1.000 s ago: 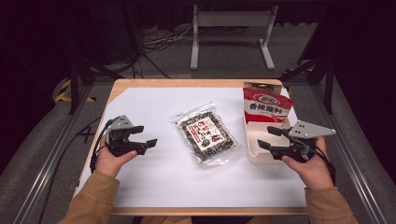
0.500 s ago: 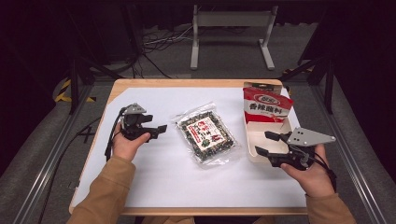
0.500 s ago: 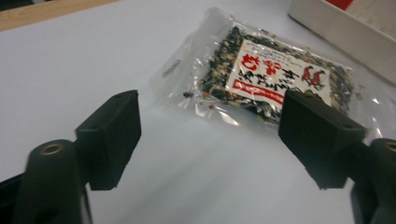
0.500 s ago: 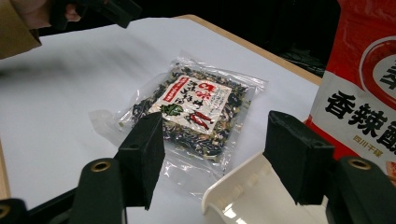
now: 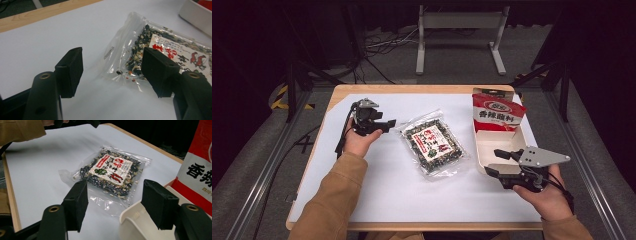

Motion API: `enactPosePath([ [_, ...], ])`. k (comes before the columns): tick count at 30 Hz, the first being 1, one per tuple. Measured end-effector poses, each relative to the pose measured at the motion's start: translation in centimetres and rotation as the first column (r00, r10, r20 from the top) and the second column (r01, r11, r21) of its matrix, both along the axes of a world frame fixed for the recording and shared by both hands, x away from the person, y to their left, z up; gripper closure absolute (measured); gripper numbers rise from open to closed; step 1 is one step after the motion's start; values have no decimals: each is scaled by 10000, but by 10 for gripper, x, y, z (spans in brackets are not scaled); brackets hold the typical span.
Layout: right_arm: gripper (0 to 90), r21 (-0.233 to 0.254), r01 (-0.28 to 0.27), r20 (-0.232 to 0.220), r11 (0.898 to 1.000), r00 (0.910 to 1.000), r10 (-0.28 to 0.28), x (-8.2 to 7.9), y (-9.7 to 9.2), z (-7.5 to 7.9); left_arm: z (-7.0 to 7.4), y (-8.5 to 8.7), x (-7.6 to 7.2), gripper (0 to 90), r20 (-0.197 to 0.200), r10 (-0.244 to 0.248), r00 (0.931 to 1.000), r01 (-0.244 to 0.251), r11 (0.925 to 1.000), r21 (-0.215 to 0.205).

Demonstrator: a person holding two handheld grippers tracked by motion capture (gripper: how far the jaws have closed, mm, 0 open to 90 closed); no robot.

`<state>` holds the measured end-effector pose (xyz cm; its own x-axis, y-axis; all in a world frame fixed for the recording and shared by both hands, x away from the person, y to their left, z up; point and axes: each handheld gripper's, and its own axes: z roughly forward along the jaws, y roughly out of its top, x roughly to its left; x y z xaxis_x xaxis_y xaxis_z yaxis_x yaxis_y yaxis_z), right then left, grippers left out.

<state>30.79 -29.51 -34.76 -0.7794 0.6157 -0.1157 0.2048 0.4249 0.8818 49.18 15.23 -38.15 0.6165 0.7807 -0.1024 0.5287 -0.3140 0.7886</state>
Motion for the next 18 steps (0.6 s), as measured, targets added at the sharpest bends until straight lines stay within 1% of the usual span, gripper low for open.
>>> enactPosePath([
  [2, 380, -9, -74, -36, 10000, 10000, 74, 0, 1, -2, -1, -2, 6, 351, -47, -4, 10000, 4, 10000, -15],
  [3, 380, -20, -140, -44, 9999, 9999, 140, -1, 1, -2, -1, -3, 9, 345, 13, 64, 10000, -64, 10000, -62],
  [4, 379, 3, -190, -43, 9998, 9998, 190, -1, 1, -3, -3, -4, 11, 350, -72, 174, 9998, -175, 9995, -273],
  [5, 379, 1, -246, -25, 9997, 9997, 246, -1, 2, -3, -4, -4, 14, 353, -184, 125, 9998, -131, 9994, -321],
  [6, 379, 9, -296, -19, 9996, 9996, 296, -1, 2, -4, -6, -5, 17, 353, -256, 227, 9994, -235, 9993, -279],
  [8, 379, 58, -408, -20, 9992, 9992, 408, -1, 4, -4, -9, -7, 22, 353, -257, 315, 9992, -320, 9993, -182],
  [10, 378, 103, -506, -17, 9987, 9987, 506, -1, 5, -5, -13, -9, 28, 357, -303, 306, 9991, -307, 9995, -51],
  [12, 377, 163, -566, -6, 9983, 9984, 566, -1, 6, -5, -18, -11, 34, 378, -724, 304, 9969, -309, 9995, -64],
  [14, 376, 236, -613, 18, 9978, 9981, 613, -1, 6, -6, -25, -12, 39, 408, -949, 398, 9947, -413, 9991, -136],
  [15, 376, 236, -636, -4, 9977, 9980, 636, -1, 7, -6, -29, -12, 42, 416, -1067, 465, 9932, -478, 9988, -94],
  [17, 376, 238, -663, -20, 9975, 9978, 664, -1, 7, -7, -37, -13, 46, 440, -1349, 451, 9898, -486, 9986, -229],
  [18, 375, 245, -662, -28, 9975, 9978, 662, -1, 6, -7, -40, -13, 48, 440, -1443, 368, 9889, -418, 9986, -317],
])
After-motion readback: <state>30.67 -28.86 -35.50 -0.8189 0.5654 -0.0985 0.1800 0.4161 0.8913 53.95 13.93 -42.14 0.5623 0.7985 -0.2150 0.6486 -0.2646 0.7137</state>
